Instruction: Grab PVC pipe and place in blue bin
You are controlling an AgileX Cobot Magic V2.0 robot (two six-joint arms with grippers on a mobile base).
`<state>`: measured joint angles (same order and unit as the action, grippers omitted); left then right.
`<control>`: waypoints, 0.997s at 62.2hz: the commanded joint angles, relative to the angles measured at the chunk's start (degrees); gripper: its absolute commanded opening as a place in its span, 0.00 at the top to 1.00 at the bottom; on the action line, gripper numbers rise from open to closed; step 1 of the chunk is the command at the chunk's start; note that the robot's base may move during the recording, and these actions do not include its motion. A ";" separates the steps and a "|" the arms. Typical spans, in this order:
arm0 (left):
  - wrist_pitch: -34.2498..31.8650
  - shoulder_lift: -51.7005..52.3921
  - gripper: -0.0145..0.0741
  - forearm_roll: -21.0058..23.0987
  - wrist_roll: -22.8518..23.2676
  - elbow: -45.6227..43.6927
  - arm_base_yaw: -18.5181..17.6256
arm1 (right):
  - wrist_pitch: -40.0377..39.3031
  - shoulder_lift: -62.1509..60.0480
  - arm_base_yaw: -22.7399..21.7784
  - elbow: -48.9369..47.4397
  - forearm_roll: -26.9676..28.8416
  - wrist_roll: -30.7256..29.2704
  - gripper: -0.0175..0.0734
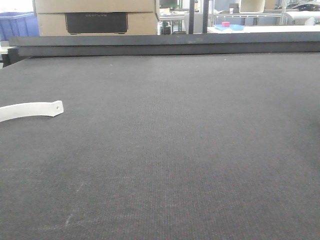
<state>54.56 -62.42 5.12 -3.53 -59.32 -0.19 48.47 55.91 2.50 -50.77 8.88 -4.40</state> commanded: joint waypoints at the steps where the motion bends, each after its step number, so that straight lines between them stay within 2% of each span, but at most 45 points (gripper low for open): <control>1: 0.73 -3.34 0.96 0.77 0.09 -0.61 -0.13 | 0.00 3.05 -0.02 -0.58 0.15 -0.25 0.99; 8: 0.78 -6.96 0.96 1.07 0.09 -0.61 -0.13 | -1.53 5.75 -0.02 -0.58 0.15 -0.25 0.99; 17: 1.00 -10.32 0.96 4.29 0.09 -0.61 -0.13 | -6.96 9.28 -0.02 -0.45 0.55 -0.25 0.99; 22: 1.00 -11.58 0.96 5.83 0.09 -0.61 -0.13 | -7.14 11.56 -0.02 -0.45 0.67 -0.25 0.99; 34: 1.00 -12.54 0.96 6.17 0.09 -0.61 -0.13 | -1.21 19.28 -0.02 -1.61 0.44 -0.25 0.99; 62: 1.44 -12.57 0.96 6.17 0.09 -0.61 -0.13 | 9.38 34.26 -0.14 -14.09 -2.76 -0.13 0.97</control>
<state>55.68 -75.08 10.59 -3.53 -59.32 -0.19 55.51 88.41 2.50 -63.18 7.17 -4.41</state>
